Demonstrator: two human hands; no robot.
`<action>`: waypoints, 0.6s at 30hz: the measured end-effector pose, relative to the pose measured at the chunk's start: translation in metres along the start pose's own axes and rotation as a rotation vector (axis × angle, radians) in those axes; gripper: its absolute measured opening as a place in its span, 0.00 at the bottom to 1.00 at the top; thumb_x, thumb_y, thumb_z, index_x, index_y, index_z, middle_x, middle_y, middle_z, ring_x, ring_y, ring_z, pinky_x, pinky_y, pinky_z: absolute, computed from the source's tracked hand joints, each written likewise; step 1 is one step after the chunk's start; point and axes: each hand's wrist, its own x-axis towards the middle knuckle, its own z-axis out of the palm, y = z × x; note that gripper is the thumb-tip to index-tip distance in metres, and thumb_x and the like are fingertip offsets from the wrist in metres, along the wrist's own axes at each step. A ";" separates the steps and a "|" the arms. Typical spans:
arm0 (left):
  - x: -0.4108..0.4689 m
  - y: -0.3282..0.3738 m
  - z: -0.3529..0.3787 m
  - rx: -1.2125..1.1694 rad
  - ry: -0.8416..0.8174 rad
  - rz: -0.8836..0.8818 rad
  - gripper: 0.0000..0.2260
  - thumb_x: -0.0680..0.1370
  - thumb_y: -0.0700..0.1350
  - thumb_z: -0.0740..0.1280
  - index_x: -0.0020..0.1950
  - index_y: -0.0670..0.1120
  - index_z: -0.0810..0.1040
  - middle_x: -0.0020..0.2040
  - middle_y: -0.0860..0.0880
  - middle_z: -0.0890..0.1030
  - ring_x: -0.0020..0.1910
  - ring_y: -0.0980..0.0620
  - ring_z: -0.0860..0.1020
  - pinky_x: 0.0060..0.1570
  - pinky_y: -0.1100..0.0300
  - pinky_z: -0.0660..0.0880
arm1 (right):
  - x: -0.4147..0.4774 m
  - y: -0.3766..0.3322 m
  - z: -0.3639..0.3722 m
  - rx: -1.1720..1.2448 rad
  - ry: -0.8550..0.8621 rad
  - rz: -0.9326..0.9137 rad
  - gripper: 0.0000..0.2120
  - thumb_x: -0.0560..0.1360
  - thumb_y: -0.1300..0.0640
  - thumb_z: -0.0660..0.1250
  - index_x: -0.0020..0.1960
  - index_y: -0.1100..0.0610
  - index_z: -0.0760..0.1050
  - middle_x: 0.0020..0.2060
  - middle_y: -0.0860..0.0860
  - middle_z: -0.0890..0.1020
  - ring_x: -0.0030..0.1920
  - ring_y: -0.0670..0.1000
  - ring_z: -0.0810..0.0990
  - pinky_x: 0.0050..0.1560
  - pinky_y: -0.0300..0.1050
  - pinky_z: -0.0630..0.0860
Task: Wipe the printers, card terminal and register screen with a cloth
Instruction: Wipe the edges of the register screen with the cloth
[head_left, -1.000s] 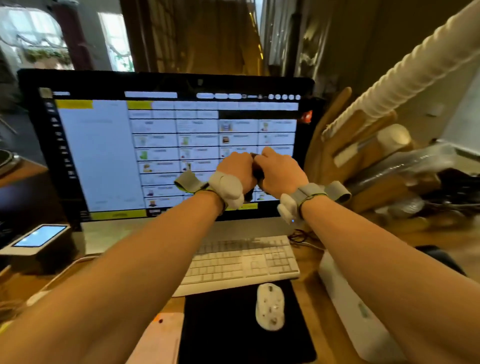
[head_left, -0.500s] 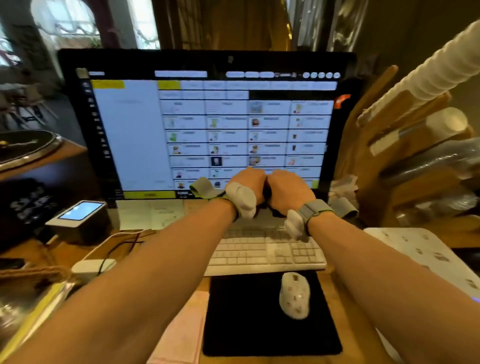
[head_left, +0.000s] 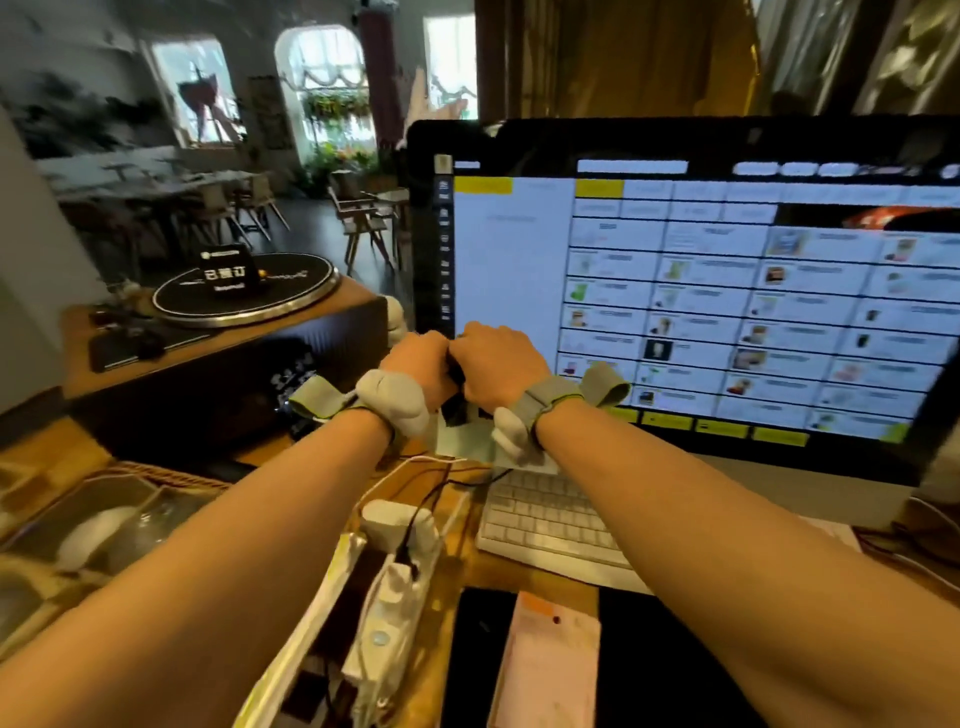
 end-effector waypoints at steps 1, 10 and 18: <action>0.000 -0.011 -0.001 0.018 0.002 -0.027 0.11 0.74 0.43 0.67 0.54 0.41 0.80 0.52 0.39 0.82 0.52 0.38 0.80 0.52 0.48 0.77 | 0.007 -0.008 0.004 0.001 0.001 -0.023 0.09 0.74 0.60 0.64 0.54 0.58 0.75 0.51 0.59 0.74 0.45 0.63 0.76 0.38 0.48 0.65; 0.003 -0.025 0.001 0.055 -0.040 -0.059 0.14 0.74 0.43 0.68 0.57 0.39 0.78 0.53 0.39 0.80 0.52 0.38 0.79 0.51 0.47 0.78 | 0.012 -0.020 0.011 -0.002 -0.016 -0.068 0.09 0.74 0.61 0.64 0.54 0.59 0.75 0.51 0.59 0.74 0.45 0.62 0.76 0.37 0.49 0.67; 0.011 0.086 0.006 0.060 -0.005 0.195 0.11 0.73 0.43 0.65 0.32 0.46 0.69 0.34 0.43 0.76 0.36 0.41 0.75 0.35 0.54 0.73 | -0.063 0.065 -0.023 -0.050 -0.004 0.076 0.08 0.75 0.60 0.63 0.54 0.59 0.72 0.51 0.59 0.73 0.35 0.56 0.65 0.37 0.47 0.63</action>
